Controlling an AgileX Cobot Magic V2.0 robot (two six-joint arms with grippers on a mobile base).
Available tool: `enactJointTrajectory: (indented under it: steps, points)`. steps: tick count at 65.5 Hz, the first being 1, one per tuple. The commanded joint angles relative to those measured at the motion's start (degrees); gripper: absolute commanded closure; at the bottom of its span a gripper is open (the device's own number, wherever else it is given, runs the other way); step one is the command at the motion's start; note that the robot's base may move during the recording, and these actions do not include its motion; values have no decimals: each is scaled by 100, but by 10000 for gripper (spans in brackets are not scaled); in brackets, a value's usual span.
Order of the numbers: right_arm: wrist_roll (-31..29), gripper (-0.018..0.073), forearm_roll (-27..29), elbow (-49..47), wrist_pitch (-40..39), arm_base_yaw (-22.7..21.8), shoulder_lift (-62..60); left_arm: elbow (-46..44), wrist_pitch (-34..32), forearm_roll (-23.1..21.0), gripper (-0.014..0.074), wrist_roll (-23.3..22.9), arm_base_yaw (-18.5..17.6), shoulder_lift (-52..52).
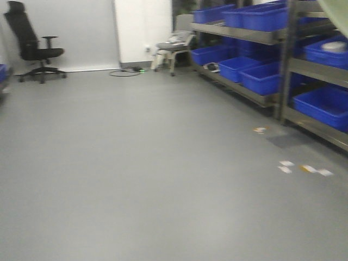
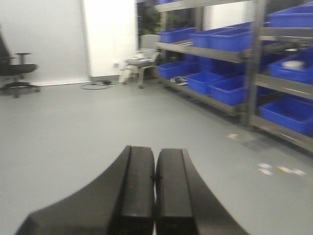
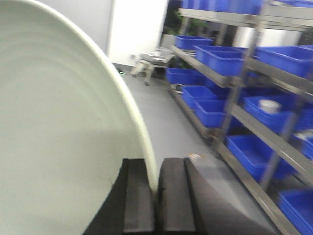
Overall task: Place green plate on second shelf with right arm
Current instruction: 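Drive the base along the shelving toward the blue bin shelf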
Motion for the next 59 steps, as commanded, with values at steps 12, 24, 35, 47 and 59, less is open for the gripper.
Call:
enactJointTrajectory:
  steps: [12,24,35,47,59]
  points:
    - [10,508,-110,-157,-640,-19,93,227,-504,-18,466,-12,-17,-100]
    - [10,508,-110,-157,-640,-19,93,227,-504,-18,466,-12,-17,-100]
    - [10,508,-110,-157,-640,-19,93,227,-504,-18,466,-12,-17,-100]
    - [10,508,-110,-157,-634,-19,93,227,-504,-18,466,-12,-17,-100]
    - [10,508,-110,-157,-634,-19,93,227,-504,-18,466,-12,-17,-100]
